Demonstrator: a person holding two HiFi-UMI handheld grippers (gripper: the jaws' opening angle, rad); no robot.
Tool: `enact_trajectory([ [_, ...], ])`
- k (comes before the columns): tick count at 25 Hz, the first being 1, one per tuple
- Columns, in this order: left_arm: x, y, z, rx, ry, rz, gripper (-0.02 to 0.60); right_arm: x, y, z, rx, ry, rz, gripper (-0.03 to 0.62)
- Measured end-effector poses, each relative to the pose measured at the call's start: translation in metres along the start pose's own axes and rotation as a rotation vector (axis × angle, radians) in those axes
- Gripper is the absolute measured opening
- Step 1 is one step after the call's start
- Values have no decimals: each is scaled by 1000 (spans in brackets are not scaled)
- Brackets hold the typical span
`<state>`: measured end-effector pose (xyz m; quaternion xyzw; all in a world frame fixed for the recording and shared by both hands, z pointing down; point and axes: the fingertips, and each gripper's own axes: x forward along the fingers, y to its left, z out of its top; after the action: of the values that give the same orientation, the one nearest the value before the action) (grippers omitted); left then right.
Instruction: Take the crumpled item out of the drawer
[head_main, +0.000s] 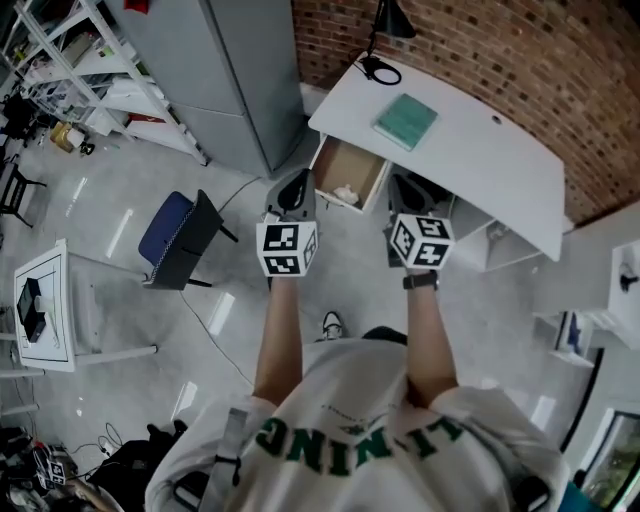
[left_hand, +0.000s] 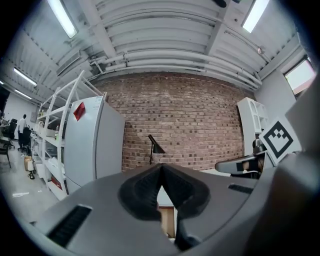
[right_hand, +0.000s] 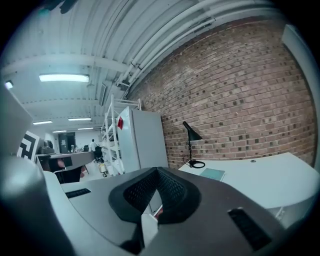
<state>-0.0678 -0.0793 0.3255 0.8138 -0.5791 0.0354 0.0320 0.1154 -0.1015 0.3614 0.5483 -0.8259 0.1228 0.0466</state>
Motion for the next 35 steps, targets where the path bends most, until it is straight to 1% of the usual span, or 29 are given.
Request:
enact_trajectory([
  [4,22,27,-6,-17,4,44,0,31,10,-4,-28,25,26,3],
  [6,32,33,-16,-31,23,58,0,42,9,-9,-33,45,33,3],
  [10,61,40,-47,-35,86,61,0,74,-4,-24,-22,81,45,3],
  [13,87,52,-62,-48,83,61,0,105,-12,-31,-8,101,65,3],
  [16,113,66,-71,-69,81,80,0,138,-22,-35,4,121,87,3],
  [19,143,78,-81,-81,99,100,0,175,-35,-41,-27,163,95,3],
  [21,164,86,-87,-75,112,118,0,199,-44,-49,-40,200,103,3],
  [23,183,92,-96,-68,125,133,0,219,-51,-62,-43,234,129,4],
  [27,210,98,-120,-82,170,140,0,248,-57,-97,-69,317,172,4],
  [31,234,103,-148,-78,222,130,0,270,-61,-138,-101,417,193,5],
  [35,258,106,-169,-80,237,103,0,292,-64,-178,-133,497,232,5],
])
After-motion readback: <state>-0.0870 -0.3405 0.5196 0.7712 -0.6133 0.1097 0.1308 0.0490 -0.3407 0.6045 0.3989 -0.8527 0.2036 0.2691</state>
